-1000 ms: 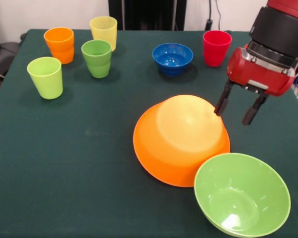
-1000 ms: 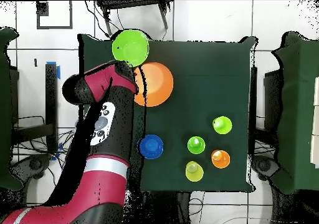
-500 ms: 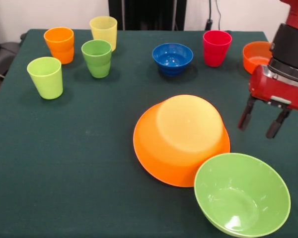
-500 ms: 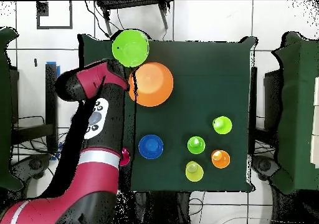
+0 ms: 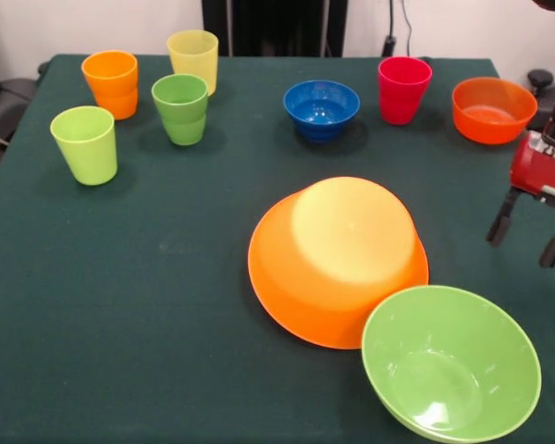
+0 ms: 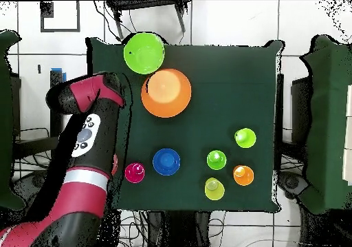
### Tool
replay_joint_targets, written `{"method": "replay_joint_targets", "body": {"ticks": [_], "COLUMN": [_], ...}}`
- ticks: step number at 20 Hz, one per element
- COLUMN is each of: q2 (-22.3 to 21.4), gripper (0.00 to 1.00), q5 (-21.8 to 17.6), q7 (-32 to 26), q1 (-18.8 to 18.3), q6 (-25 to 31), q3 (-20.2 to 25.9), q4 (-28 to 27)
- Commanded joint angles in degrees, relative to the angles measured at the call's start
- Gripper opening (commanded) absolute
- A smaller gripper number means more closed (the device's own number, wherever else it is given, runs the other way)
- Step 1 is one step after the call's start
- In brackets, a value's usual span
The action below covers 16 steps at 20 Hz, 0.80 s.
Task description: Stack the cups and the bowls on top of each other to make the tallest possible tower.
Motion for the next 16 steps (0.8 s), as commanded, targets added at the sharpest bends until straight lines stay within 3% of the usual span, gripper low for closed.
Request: {"method": "replay_joint_targets", "body": {"ticks": [1, 5, 8, 13, 16], "q2": [5.1, 5.9, 5.9, 8.2, 7.4], "gripper": [1.00, 1.00, 1.00, 1.00, 1.00], "q5": [6.7, 9.5, 12.5, 11.9, 12.3], "q7": [29.9, 33.8, 37.2, 34.7, 31.7], "q1": [1.1, 0.6, 0.5, -1.6, -2.9], "q6": [-5.5, -7.6, -5.8, -1.8, 1.8], "q3": [-6.5, -8.2, -7.0, -10.6, -9.5], "q4": [3.8, 5.2, 4.3, -8.0, -11.7]}}
